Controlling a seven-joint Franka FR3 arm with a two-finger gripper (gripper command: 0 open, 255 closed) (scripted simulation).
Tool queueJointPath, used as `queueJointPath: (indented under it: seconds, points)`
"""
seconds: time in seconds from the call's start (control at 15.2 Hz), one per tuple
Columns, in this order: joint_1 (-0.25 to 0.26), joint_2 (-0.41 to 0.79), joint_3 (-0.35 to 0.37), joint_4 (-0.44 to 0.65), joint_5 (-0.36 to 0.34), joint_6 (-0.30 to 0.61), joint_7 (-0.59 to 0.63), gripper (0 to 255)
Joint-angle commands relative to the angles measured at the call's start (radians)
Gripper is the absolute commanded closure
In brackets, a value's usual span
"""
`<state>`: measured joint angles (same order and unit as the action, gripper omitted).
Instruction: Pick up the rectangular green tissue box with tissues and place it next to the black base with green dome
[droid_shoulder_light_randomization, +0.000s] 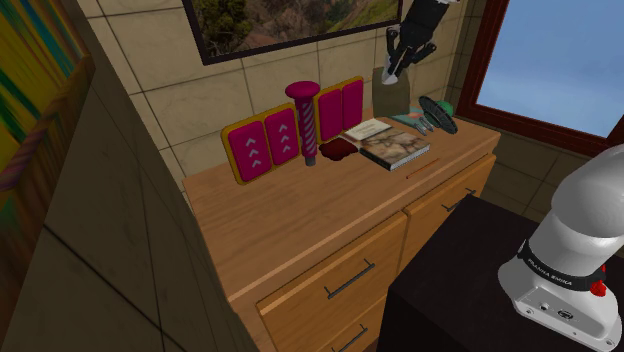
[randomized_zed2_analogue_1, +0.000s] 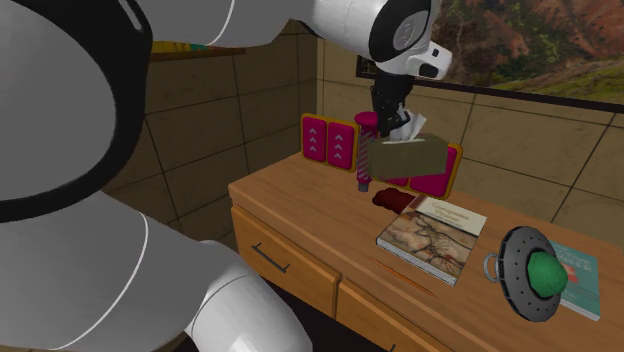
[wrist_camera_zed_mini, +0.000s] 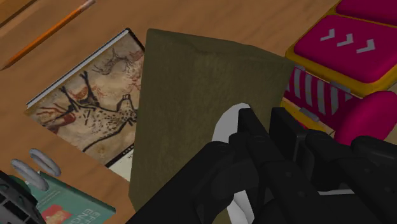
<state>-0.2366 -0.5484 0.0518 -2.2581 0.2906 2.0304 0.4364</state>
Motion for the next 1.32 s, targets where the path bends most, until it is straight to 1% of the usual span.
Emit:
queueJointPath:
  seconds: [0.0, 0.33, 0.66, 0.99, 1.25]
  points:
    - [-0.014, 0.008, -0.043, 0.015, -0.008, -0.019, -0.05, 255]
    - [-0.046, 0.045, -0.146, 0.054, -0.024, -0.053, -0.17, 255]
    - [-0.075, 0.108, -0.247, 0.121, -0.032, -0.09, -0.291, 255]
    - [-0.099, 0.197, -0.348, 0.218, -0.025, -0.134, -0.412, 255]
    - [-0.117, 0.288, -0.427, 0.317, -0.002, -0.176, -0.512, 255]
